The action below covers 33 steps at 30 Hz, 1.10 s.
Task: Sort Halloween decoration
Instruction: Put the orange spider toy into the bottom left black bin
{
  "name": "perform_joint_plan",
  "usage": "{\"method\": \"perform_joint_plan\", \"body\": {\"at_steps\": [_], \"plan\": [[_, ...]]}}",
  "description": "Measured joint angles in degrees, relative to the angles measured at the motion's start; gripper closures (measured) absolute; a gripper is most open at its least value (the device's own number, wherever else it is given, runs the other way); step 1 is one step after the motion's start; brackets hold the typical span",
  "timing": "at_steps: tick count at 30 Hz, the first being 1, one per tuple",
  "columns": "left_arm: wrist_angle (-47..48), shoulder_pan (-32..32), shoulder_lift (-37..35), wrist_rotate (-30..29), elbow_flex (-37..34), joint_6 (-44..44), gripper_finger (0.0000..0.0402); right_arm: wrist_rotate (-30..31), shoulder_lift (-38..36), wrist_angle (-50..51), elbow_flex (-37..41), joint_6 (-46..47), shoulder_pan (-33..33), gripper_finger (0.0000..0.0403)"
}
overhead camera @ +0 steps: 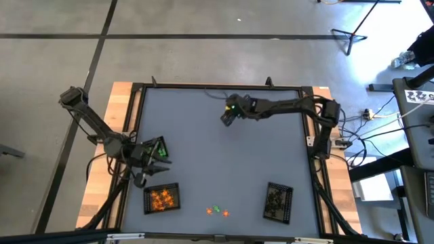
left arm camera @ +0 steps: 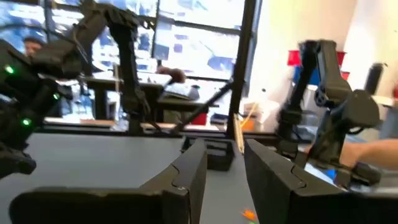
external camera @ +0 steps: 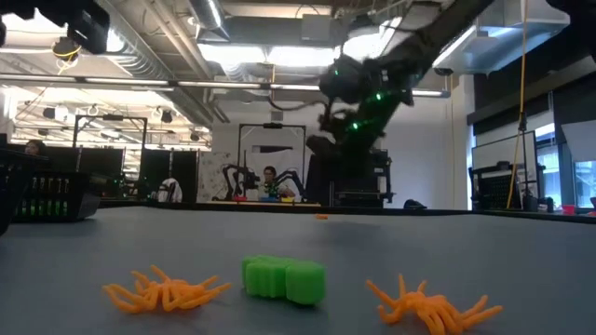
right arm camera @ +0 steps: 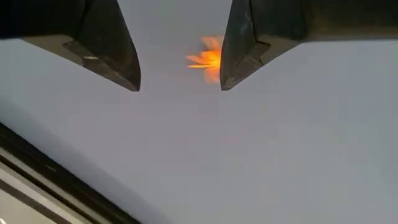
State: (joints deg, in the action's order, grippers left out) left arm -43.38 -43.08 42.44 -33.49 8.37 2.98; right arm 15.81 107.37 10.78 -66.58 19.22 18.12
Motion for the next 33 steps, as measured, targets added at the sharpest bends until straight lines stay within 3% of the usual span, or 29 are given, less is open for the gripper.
{"method": "perform_joint_plan", "body": {"at_steps": [8,17,21,29,33], "plan": [[-1.3,3.6,0.5,0.2,-1.2,-0.5,0.0300,-6.9,2.4,-5.3,1.8,1.5,3.3,0.0183],[-0.8,4.0,0.7,0.6,-1.3,1.4,0.0299,-7.9,7.3,-6.2,1.7,2.6,3.2,0.0190],[-0.6,4.0,0.8,1.1,-1.3,1.5,0.0299,-7.8,7.9,-5.5,1.6,2.3,3.2,0.0234],[1.0,4.0,0.8,1.0,-1.3,2.8,0.0298,-10.3,6.2,-4.7,1.8,0.1,2.6,0.0385],[1.4,4.0,0.8,1.1,-1.3,2.9,0.0298,-12.7,3.7,-4.0,2.0,0.2,1.8,0.0380]]}}
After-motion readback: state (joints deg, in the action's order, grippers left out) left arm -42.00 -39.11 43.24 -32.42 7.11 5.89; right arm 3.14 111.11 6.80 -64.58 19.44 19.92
